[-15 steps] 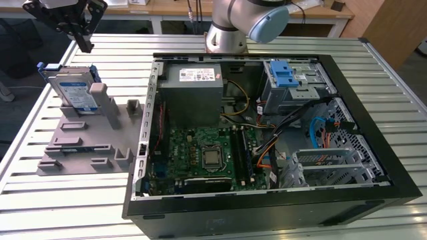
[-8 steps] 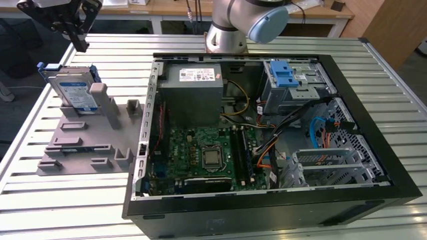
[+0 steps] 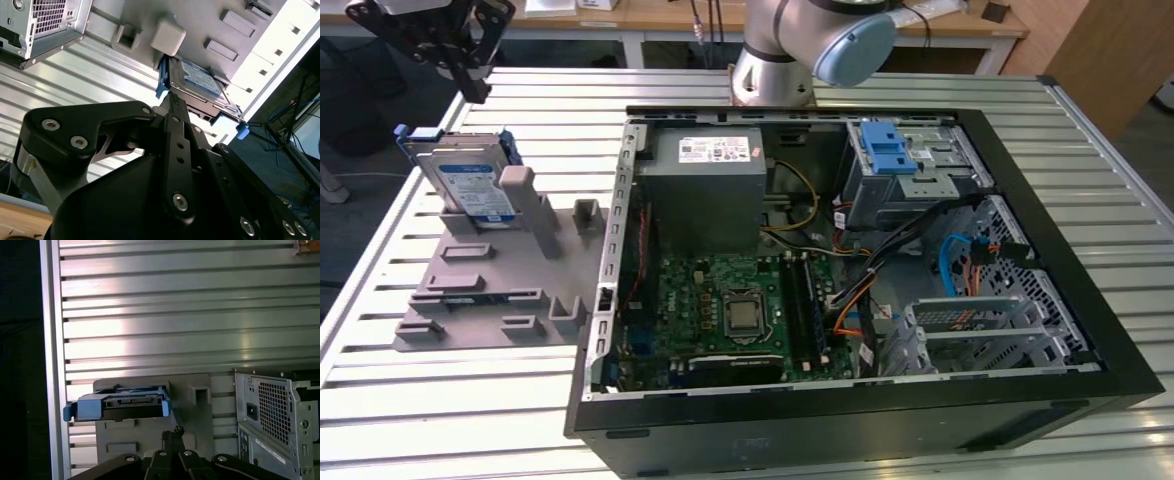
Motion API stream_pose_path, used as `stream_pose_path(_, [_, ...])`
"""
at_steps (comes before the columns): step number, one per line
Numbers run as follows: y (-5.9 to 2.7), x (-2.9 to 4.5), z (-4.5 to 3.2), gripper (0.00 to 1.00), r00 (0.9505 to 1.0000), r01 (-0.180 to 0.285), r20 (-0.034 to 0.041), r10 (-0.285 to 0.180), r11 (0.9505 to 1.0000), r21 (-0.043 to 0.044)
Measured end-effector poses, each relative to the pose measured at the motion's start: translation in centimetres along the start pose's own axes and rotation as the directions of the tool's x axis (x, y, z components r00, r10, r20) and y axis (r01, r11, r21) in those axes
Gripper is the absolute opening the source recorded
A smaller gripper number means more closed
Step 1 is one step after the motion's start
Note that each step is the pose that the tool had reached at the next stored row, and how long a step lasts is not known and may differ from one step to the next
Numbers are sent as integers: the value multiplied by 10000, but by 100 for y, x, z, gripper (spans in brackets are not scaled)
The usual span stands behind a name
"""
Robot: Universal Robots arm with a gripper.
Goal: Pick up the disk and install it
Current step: 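Reach for the disk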
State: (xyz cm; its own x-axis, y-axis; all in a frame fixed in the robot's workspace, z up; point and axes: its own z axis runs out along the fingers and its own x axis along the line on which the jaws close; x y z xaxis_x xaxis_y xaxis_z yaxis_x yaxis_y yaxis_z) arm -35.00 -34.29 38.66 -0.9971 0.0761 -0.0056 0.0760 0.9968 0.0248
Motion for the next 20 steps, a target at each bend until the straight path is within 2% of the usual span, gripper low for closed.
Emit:
stream_pose_path(13, [42, 97, 23, 11, 10000, -1, -29, 1, 10000, 3])
stream_pose_path(20, [58, 212, 44, 11, 9999, -4, -143, 4, 10000, 12])
